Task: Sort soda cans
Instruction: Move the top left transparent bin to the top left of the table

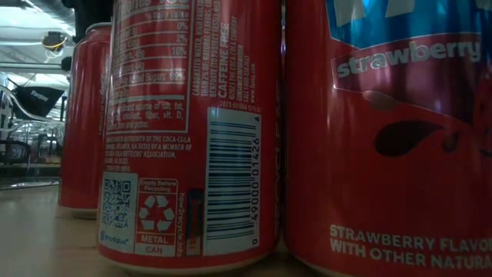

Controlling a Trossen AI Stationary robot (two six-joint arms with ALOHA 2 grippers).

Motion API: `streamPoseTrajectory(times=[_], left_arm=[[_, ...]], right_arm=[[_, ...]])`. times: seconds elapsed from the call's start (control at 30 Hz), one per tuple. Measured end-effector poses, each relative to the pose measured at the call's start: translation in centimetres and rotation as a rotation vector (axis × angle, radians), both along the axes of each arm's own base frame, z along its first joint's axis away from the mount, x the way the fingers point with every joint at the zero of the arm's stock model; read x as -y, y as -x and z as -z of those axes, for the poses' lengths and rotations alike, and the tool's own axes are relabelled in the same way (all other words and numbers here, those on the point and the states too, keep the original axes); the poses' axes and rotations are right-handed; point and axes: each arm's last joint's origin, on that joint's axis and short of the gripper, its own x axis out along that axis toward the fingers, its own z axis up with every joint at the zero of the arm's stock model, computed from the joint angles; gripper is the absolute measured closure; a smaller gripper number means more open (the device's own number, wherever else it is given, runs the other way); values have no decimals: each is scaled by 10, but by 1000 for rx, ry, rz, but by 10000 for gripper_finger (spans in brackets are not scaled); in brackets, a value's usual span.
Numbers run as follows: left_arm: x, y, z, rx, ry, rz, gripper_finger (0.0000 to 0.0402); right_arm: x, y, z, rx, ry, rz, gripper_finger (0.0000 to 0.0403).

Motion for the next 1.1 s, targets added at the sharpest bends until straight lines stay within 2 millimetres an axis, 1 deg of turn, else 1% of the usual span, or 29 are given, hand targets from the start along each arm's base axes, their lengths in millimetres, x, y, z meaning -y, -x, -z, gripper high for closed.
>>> streamPoseTrajectory(times=[0.1,0.23,0.37,0.5,0.7,0.8,0.9,0.97,1.1], left_arm=[[-5,3,10,-15,6,4,127],[-7,4,18,-4,21,6,142],[-6,7,28,1,78,42,174],[-10,4,27,42,61,56,217],[-15,-4,26,114,27,164,286],[-14,-6,25,137,53,253,329],[-14,-6,25,129,56,332,381],[-14,-7,25,123,36,356,392],[-19,-12,23,136,-59,377,394]], right_arm=[[0,0,0,0,4,-14,23],[0,0,0,1,3,-14,23],[0,1,-3,40,8,-12,23],[0,2,-7,93,19,-7,23],[0,3,-9,111,42,1,23],[0,3,-8,104,42,1,23],[0,3,-8,101,43,1,23],[0,3,-7,100,50,4,23],[0,3,-7,100,57,7,23]])
